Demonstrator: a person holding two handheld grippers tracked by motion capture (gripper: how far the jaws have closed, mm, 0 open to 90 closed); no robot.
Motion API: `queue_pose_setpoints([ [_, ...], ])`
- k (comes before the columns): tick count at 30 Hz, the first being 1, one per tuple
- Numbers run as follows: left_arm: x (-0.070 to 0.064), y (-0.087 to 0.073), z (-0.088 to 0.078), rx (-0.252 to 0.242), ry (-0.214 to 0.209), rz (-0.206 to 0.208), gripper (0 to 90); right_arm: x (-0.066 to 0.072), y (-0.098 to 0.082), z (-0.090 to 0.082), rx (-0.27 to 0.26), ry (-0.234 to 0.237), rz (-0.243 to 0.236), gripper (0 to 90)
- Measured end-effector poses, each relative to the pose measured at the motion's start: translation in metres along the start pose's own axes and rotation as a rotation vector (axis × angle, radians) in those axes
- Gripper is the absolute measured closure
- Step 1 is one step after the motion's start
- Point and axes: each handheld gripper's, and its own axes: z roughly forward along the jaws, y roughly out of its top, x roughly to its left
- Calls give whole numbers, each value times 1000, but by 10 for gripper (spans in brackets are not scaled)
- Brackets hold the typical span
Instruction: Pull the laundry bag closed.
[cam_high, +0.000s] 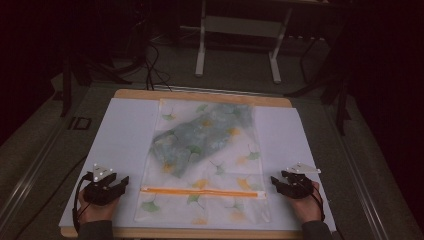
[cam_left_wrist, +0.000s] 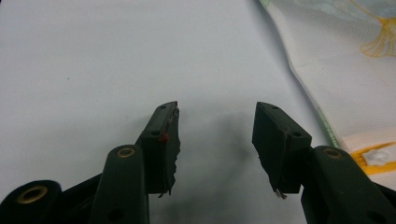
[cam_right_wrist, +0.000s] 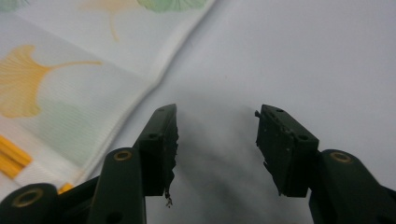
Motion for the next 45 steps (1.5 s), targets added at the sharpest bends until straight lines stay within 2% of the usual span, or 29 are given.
queue_pose_setpoints([
  [4, 1, 0, -1, 3, -6, -10, 503, 2, 2, -3, -6, 1, -9, 502],
  [7, -2, 0, -1, 11, -1, 19, 496, 3, 1, -2, 17, 15, -16, 533],
  [10, -2, 1, 0, 17, 2, 24, 460, 6, 2, -2, 28, 22, -28, 533],
  [14, -3, 1, -1, 18, 2, 28, 454, 10, 5, -2, 35, 34, -57, 546],
  [22, -4, 0, -4, 8, 19, 46, 462, 13, 10, -3, 22, 107, -67, 543],
  [23, -5, 0, -6, -3, 33, 49, 465, 15, 12, -3, 23, 116, -81, 548],
  [32, -6, 0, -8, -3, 26, 61, 477, 31, 23, 3, 59, 153, -185, 532],
  [40, -7, 1, -5, 7, 20, 77, 475, 44, 36, 7, 57, 187, -216, 539],
  [45, -8, 2, -7, 10, 10, 85, 478, 56, 43, 10, 56, 215, -255, 541],
])
